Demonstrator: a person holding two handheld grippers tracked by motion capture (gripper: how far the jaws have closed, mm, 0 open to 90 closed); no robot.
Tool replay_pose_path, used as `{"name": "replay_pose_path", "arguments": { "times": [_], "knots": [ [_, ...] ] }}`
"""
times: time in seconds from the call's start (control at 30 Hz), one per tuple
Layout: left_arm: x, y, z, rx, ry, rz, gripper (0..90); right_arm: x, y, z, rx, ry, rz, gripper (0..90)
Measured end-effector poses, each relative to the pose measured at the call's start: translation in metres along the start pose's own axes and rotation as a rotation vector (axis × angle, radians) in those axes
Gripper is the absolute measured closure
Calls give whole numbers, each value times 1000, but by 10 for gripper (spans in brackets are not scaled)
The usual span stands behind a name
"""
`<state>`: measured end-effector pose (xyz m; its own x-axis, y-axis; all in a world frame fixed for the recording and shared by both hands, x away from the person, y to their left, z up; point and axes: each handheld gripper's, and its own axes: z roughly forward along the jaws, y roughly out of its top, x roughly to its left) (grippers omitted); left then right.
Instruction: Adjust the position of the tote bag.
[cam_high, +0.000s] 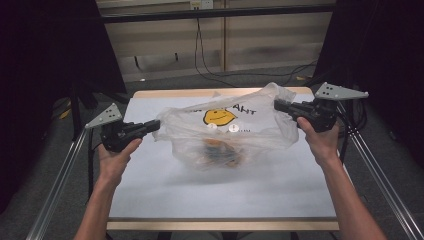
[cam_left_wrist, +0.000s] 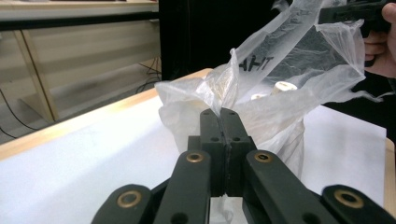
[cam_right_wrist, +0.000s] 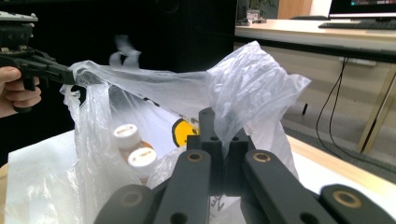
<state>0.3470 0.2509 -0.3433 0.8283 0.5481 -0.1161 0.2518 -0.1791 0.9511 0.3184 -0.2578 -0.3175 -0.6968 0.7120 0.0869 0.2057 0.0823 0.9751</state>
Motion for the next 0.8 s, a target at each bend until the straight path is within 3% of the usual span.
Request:
{"name": "replay_pose_path", "arguments": {
  "times": [0.13,0.37,0.5,0.7,0.8],
  "knots": [
    [4,-3,8,22,2,8,900,-3,-9,0,6,-9,13,900],
    [11,-15,17,52,8,-20,899,-6,-26,4,20,1,39,900],
    [14,-21,20,59,-14,-35,898,-7,-33,9,28,8,41,900],
    [15,-30,29,137,-1,-21,898,-10,-47,20,43,15,61,899],
    [19,-36,30,152,2,-31,896,-11,-50,22,50,13,66,899]
  ]
}}
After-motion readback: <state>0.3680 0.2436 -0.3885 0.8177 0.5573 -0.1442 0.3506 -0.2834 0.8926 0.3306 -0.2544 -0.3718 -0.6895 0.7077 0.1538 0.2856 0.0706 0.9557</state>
